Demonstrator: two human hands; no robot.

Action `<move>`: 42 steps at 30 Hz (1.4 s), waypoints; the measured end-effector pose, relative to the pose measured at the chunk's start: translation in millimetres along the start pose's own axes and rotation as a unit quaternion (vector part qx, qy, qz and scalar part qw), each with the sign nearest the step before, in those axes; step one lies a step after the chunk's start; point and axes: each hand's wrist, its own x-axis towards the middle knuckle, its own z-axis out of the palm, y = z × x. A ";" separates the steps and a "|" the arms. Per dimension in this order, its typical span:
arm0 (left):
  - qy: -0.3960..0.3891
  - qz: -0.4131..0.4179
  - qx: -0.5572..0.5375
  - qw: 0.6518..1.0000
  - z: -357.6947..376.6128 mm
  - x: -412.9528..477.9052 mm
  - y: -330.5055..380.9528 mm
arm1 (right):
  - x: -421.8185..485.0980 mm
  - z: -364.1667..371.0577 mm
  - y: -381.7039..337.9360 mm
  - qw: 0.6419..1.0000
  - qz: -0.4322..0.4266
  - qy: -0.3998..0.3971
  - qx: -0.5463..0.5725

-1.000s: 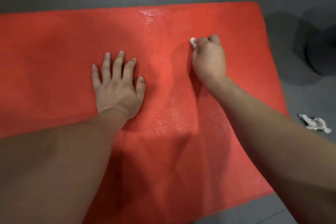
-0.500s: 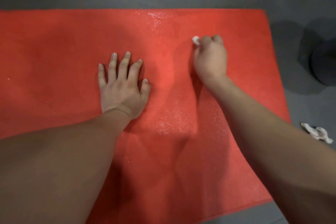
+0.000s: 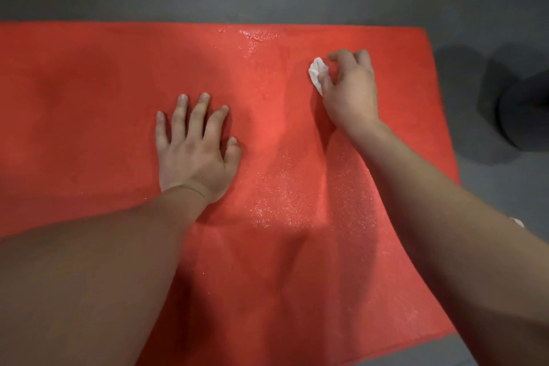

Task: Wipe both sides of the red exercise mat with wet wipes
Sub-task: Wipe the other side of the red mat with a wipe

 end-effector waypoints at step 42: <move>-0.028 -0.012 0.021 0.999 -2.3 2.3 1.3 | 31.1 31.7 -50.2 0.995 -0.040 -0.053 -0.079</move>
